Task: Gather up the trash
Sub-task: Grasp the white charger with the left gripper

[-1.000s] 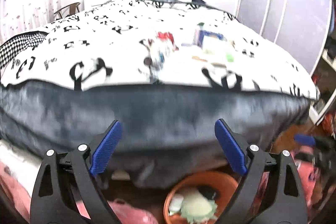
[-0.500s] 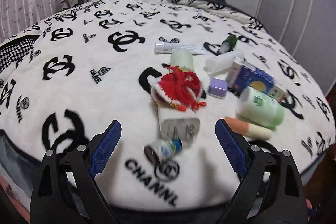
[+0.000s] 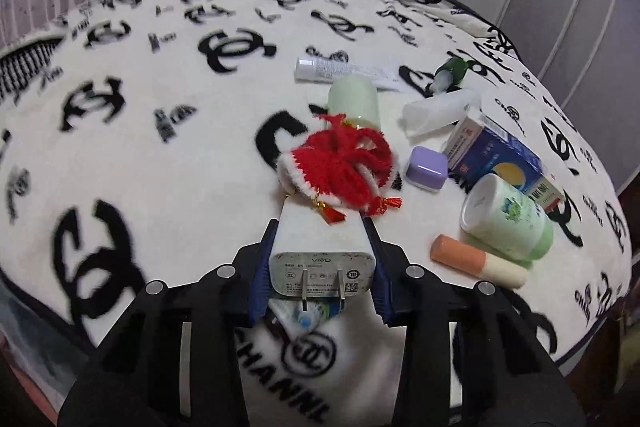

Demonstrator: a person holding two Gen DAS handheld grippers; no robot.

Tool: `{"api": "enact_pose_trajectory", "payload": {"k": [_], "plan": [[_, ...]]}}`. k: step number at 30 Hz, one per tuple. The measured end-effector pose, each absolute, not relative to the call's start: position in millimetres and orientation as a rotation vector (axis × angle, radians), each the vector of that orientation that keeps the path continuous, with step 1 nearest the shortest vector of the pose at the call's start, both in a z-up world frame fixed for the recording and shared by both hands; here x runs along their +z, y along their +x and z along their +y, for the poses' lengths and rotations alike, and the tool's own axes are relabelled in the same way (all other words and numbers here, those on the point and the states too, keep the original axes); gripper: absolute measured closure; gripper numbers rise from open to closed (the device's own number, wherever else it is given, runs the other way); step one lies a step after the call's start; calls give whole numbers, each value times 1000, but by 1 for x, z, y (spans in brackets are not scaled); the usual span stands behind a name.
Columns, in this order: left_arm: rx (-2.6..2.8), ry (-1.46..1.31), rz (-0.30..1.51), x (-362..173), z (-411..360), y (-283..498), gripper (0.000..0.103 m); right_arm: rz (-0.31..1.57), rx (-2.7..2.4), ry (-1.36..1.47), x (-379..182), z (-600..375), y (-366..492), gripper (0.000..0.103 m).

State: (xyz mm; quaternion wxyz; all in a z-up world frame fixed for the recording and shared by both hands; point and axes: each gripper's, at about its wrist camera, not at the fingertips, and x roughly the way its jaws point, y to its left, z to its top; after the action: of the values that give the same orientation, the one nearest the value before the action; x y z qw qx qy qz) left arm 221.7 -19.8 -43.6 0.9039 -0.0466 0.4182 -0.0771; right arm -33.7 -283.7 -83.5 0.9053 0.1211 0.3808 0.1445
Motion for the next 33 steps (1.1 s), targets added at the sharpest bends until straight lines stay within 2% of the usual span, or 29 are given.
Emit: {"api": "enact_pose_trajectory", "payload": {"k": [11, 18, 26, 31, 33], "plan": [[-289, -45, 743, 2, -18, 119, 64, 729, 287, 211, -58, -278, -11, 10], [-323, -27, 734, -11, -7, 57, 64, 718, 330, 95, -27, -248, 74, 9], [-350, -66, 779, -34, 6, 34, 64, 798, 312, -71, -13, -206, 186, 9], [-373, -107, 796, -41, 16, 34, 64, 880, 268, -119, -18, -198, 230, 14], [-372, -116, 798, -42, 21, 35, 64, 921, 254, -178, -25, -193, 242, 22]]}}
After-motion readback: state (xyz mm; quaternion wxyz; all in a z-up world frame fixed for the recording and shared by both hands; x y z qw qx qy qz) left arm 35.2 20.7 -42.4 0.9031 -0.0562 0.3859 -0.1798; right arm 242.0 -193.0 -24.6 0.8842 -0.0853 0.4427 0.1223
